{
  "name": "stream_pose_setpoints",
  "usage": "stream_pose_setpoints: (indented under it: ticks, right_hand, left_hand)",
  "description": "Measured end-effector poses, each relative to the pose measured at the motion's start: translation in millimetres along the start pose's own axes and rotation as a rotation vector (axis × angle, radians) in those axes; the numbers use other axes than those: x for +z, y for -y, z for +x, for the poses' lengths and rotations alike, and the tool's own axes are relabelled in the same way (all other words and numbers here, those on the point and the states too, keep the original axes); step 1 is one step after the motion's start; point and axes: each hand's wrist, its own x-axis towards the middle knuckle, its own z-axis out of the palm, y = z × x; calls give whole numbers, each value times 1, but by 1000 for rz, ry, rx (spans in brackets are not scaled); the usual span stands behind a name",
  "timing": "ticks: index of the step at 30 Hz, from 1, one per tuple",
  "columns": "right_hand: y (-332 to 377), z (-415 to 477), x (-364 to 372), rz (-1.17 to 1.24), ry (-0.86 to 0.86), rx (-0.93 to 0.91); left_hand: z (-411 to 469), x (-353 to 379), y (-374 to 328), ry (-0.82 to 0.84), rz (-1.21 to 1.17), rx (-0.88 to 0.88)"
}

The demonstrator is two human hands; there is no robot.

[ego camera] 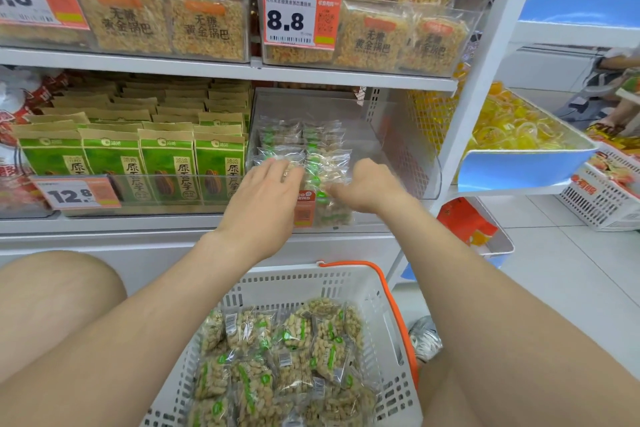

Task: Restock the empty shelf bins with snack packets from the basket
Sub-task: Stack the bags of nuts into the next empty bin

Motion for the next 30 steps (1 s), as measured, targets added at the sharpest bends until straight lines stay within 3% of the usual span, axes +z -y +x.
stream_pose_setpoints:
  ticks: [3, 5, 7, 10, 13, 17, 23, 26, 30]
  right_hand:
    - [8, -20, 15, -214, -412, -80]
    - [15, -40, 18, -166, -576, -234]
    - [15, -60, 22, 16, -462, -356]
    - [2, -83, 43, 123, -143, -330]
    - [-18, -83, 70, 64, 54, -302]
    - [-47, -71, 108, -98, 229, -285]
    - [-79, -72, 165, -516, 457, -295]
    - [-91, -77, 206, -673, 553, -331]
    - [-91, -79, 262, -500, 656, -227]
  left_hand:
    - [-7, -3, -9, -175, -14, 67]
    - [-14, -8, -16, -283, -31, 110]
    - [-24, -8, -19, -308, -40, 129]
    - [-40, 4, -15, -131, -40, 133]
    - [-52, 22, -13, 179, -21, 71]
    - [-66, 55, -13, 507, 93, 149]
    - [-84, 97, -11, 885, 93, 223]
    - [-87, 116, -9, 1014, 112, 204]
    - [-84, 134, -1, 1071, 122, 155]
